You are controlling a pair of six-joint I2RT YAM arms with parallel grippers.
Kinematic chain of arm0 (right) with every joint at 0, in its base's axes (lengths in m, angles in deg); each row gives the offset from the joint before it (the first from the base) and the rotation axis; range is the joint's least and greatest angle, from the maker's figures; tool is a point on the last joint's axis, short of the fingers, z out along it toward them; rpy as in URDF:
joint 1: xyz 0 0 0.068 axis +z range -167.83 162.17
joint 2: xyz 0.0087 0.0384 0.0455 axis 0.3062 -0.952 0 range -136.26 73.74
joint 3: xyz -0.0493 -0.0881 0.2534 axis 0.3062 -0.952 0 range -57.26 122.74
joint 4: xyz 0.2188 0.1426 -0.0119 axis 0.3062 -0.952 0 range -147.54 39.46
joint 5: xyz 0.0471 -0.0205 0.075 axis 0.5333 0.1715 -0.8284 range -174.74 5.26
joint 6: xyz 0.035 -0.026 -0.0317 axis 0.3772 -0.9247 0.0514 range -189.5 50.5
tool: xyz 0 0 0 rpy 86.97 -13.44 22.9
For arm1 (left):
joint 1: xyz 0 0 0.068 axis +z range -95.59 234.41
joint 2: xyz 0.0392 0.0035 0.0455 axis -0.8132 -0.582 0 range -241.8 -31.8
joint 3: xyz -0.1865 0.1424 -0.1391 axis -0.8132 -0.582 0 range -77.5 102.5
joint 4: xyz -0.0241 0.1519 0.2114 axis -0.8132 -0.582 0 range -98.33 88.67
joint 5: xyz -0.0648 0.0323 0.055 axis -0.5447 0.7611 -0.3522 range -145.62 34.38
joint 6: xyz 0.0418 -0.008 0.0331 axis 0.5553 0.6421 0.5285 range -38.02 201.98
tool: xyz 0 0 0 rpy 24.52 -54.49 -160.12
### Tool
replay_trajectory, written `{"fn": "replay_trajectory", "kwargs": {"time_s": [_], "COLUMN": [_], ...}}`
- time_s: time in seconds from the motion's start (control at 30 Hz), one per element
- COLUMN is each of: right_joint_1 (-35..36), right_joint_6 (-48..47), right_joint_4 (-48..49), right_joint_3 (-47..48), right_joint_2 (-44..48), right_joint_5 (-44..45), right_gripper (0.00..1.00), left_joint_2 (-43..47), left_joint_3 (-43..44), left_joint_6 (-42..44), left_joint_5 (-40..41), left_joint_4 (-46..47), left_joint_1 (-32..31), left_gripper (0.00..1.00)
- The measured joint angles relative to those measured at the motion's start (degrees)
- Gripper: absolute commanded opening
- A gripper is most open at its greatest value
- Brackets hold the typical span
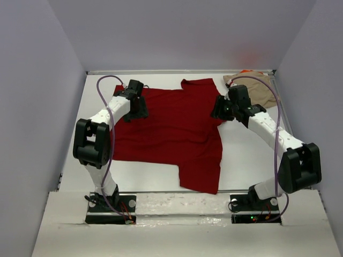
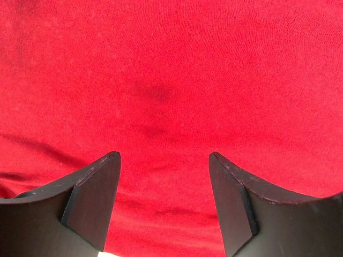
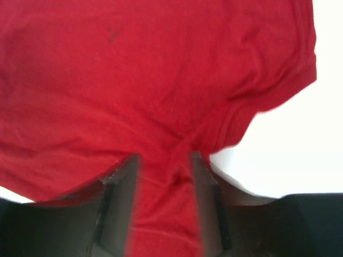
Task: Fold and stack the t-shirts
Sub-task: Fold the tshirt
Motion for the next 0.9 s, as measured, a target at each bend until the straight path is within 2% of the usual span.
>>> {"fn": "replay_trajectory", "kwargs": {"time_s": [0.03,0.17,0.33,0.5,0.57,0.6,0.63,0.67,0.9], "right_joint_1": [0.24,2.95,10.88,12.26,12.22,12.02,11.87,11.58,8.90], "right_joint_6": [-0.07,1.38,4.33,2.89,1.60,0.35,-1.05,-1.75,-4.52], "right_joint_4": [0.07,0.31,0.74,5.25,6.08,6.93,8.70,9.79,16.35], "right_joint_3": [0.44,-0.98,-8.09,-16.46,-17.59,-17.59,-17.38,-17.05,-9.35], "right_joint_2": [0.09,1.92,6.71,10.14,8.98,7.50,5.42,3.82,-8.17], "right_joint_5": [-0.20,-2.58,-3.13,-3.13,-2.93,-3.23,-4.48,-5.35,-21.07], "right_gripper": [0.00,0.00,0.00,0.00,0.00,0.00,0.05,0.07,0.02], "left_joint_2": [0.02,0.26,0.98,1.90,3.04,3.96,5.01,5.70,8.72], "left_joint_3": [0.00,0.00,0.00,-0.35,-1.53,-2.67,-3.85,-4.61,-5.97], "left_joint_6": [0.04,0.26,0.37,0.37,0.35,0.35,0.33,0.39,0.63], "left_joint_5": [0.00,0.02,0.04,-0.37,-1.57,-2.54,-3.43,-4.11,-7.26], "left_joint_4": [0.02,-0.02,0.00,0.94,2.43,3.80,4.74,5.16,7.98], "left_joint_1": [-0.02,-0.04,-0.07,-0.20,-0.26,-0.33,-0.35,-0.37,-0.39], "left_gripper": [0.76,0.76,0.76,0.74,0.76,0.82,0.85,0.86,0.86]}}
